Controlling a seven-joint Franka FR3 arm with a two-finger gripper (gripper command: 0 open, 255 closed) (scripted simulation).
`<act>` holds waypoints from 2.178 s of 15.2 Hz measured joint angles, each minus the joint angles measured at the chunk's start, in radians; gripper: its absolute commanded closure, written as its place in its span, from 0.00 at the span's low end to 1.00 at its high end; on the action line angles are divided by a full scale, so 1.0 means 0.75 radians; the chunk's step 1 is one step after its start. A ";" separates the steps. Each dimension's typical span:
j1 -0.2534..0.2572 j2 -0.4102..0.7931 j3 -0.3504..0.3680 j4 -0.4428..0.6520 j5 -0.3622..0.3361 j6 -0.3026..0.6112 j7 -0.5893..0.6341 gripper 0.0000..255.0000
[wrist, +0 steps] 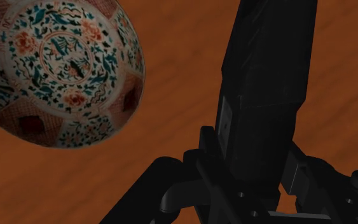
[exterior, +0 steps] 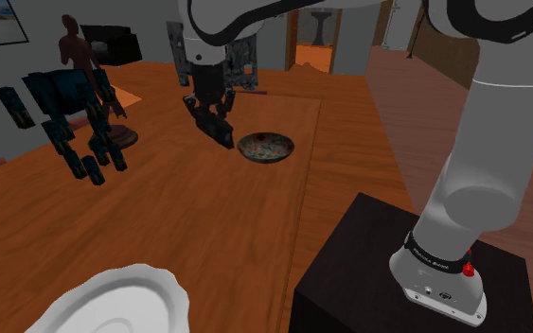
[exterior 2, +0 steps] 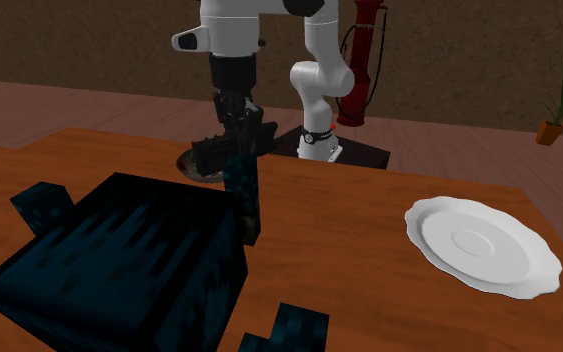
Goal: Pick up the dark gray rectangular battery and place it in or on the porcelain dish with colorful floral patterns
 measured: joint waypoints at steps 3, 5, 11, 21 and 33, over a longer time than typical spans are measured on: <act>-0.056 -0.109 -0.035 -0.130 0.037 0.027 -0.097 1.00; -0.089 -0.171 -0.062 -0.202 0.056 0.040 -0.160 1.00; -0.176 -0.303 -0.156 -0.347 0.088 0.057 -0.351 1.00; -0.203 -0.334 -0.190 -0.526 0.094 0.205 -0.418 1.00; -0.202 -0.294 -0.187 -0.612 0.088 0.332 -0.412 1.00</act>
